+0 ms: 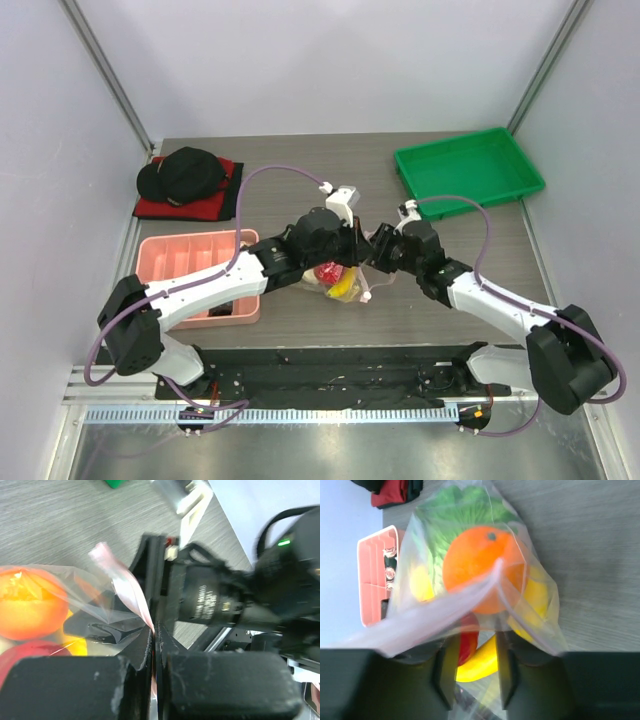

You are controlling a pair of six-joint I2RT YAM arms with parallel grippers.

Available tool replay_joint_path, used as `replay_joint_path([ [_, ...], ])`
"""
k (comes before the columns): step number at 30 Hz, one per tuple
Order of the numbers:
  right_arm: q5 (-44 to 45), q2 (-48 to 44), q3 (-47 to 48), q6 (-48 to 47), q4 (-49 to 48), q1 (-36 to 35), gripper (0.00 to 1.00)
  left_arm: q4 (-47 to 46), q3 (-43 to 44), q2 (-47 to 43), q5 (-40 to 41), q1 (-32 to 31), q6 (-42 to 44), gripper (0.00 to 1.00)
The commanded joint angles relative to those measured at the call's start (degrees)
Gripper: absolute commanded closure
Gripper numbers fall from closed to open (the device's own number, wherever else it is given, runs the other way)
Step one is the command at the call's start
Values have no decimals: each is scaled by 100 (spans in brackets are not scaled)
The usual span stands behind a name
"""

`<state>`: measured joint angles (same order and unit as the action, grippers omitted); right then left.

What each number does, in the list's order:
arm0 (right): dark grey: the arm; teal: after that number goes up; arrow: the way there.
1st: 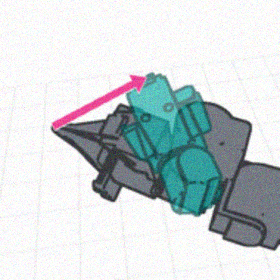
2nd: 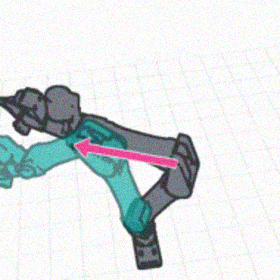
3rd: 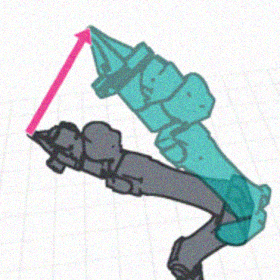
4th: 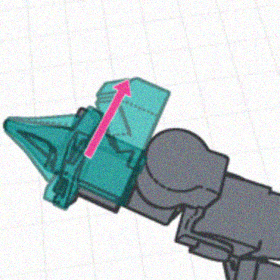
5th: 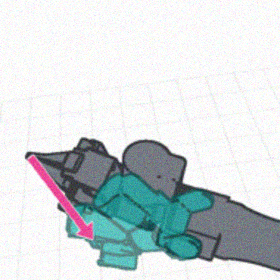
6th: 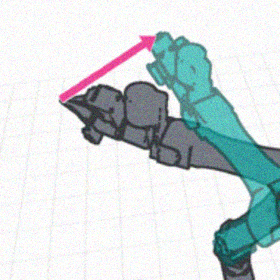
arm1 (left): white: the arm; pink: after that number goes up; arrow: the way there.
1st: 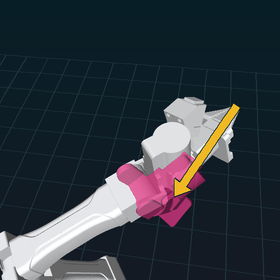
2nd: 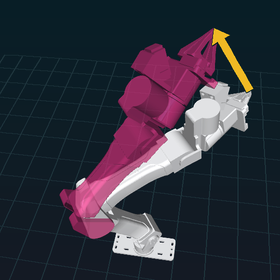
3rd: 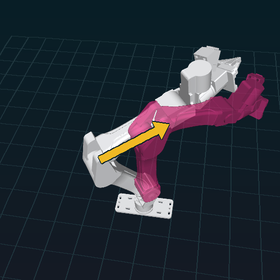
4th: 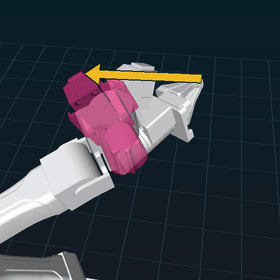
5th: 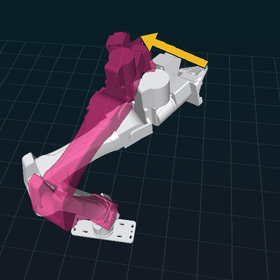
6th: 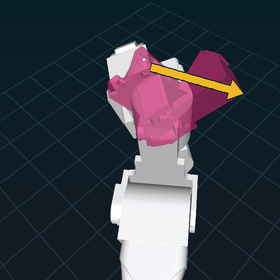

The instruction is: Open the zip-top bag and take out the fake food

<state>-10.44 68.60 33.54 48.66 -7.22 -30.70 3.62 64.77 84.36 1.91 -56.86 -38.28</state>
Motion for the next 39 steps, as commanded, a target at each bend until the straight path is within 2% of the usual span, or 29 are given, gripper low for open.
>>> replay_joint_path([
  [1, -582, 84, -374, 196, -1325, -24, 52, -63, 273, -7, -156, -27, 84, 100],
  [4, -144, -127, -488, 248, -1123, -33, 26, -19, 299, 46, -156, -27, 102, 100],
  [5, -73, -188, -637, 275, -1228, -24, 20, -28, 299, 46, -382, -27, 84, 100],
  [8, 7, -15, -708, 354, -1693, -33, 13, -89, 299, 54, -594, -44, -21, 100],
  [14, -494, 812, -681, 469, -2835, -50, 10, -107, 492, 265, -982, -238, -57, 100],
  [15, -521, 917, -743, 434, -3333, -76, 10, -107, 519, 300, -1017, -246, -65, 100],
  [20, -302, 1199, -945, 241, -4199, -191, 6, -107, 571, 520, -1105, -317, -118, 100],
  [25, -546, 1786, -1139, -24, -5778, -340, 5, -107, 563, 512, -1000, -334, -144, 100],
  [27, -809, 2042, -1297, 81, -6873, -340, 4, -63, 554, 424, -921, -334, -101, 100],
  [29, -837, 2401, -1315, 178, -7405, -401, 1, -37, 528, 371, -825, -334, -48, 100],
  [31, -820, 2605, -1184, 170, -7592, -498, 0, 42, 545, 353, -807, -334, -13, 100],
  [36, -259, 2896, -928, 47, -7365, -779, 0, 95, 563, 389, -781, -334, -13, 100],
  [39, -12, 2817, -989, 29, -7329, -789, 10, 113, 519, 327, -649, -334, 14, 100],
])
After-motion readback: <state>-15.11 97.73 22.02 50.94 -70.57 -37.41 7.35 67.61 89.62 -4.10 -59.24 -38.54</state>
